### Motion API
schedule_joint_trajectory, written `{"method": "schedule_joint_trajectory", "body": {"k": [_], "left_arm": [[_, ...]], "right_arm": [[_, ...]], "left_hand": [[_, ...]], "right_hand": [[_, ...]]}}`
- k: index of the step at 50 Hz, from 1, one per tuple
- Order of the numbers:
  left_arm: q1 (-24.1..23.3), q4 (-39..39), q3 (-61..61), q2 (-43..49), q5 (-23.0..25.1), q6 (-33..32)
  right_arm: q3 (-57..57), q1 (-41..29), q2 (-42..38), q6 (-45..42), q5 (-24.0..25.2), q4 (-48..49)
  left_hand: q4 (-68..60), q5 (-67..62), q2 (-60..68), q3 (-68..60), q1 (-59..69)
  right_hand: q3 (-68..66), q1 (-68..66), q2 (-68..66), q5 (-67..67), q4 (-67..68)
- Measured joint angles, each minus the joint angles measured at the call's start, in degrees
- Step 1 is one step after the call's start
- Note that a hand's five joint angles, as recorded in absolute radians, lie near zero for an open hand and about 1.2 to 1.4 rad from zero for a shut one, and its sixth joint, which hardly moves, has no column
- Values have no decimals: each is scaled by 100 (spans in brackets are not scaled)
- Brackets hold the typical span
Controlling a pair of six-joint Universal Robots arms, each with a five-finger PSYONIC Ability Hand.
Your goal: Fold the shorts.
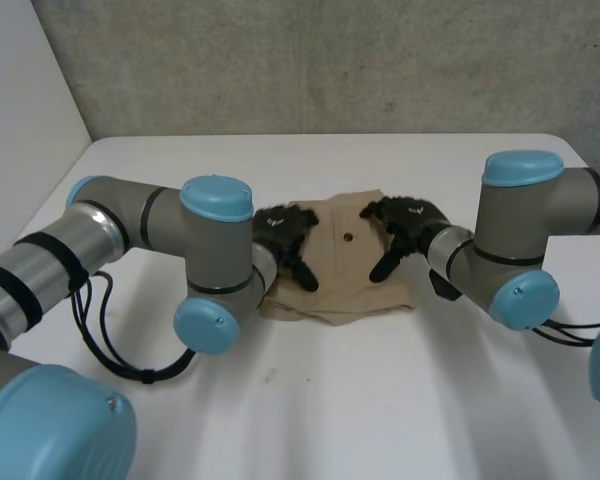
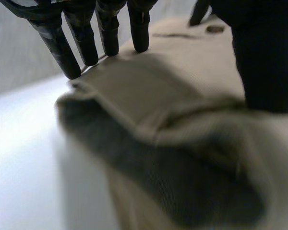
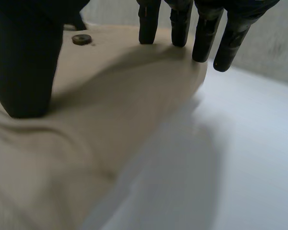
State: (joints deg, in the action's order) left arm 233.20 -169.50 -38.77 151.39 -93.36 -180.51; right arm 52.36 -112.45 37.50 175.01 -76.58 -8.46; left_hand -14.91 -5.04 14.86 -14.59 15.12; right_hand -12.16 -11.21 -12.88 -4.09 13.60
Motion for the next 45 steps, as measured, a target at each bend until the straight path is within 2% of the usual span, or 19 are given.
{"method": "schedule_joint_trajectory", "body": {"k": [5,11,17,20,25,28,29,31,34,38,45], "left_arm": [[54,532,56,133,-294,-124],[-1,627,-389,-200,-372,-443],[-129,476,-926,-1101,-333,-541],[-183,312,-1252,-1767,-320,-537],[-127,41,-1783,-2876,-328,-520],[24,-62,-2074,-3461,-342,-515],[189,-114,-2284,-3878,-353,-510],[440,-138,-2516,-4357,-364,-492],[787,-67,-2803,-4921,-355,-412],[1092,193,-3139,-5442,-318,-258],[1243,508,-3354,-5843,-285,-119]], "right_arm": [[-173,22,-210,-220,26,-341],[-189,-20,-10,-624,42,-435],[-122,-56,548,-753,13,-407],[8,-57,1100,-740,-55,-318],[410,-29,2120,-716,-452,110],[623,-11,2585,-717,-755,338],[831,3,3008,-723,-1063,514],[1059,18,3454,-735,-1374,625],[1345,32,3898,-748,-1630,570],[1670,45,4242,-751,-1744,216],[1994,168,4424,-727,-1660,-305]], "left_hand": [[3,1,-1,0,-4],[38,17,-139,33,-25],[229,175,-317,126,-413],[229,238,-319,126,-413],[278,238,-341,176,-413],[279,238,-341,176,-413],[280,238,-341,176,-413],[280,238,-341,176,-413],[279,238,-341,176,-413],[280,238,-341,176,-413],[280,238,-341,176,-414]], "right_hand": [[139,105,0,0,0],[163,122,0,7,0],[163,122,0,31,0],[163,122,0,31,0],[163,122,0,31,0],[163,122,0,31,0],[163,122,0,31,0],[163,122,0,31,0],[163,122,0,31,0],[163,122,0,31,0],[163,122,0,31,0]]}}
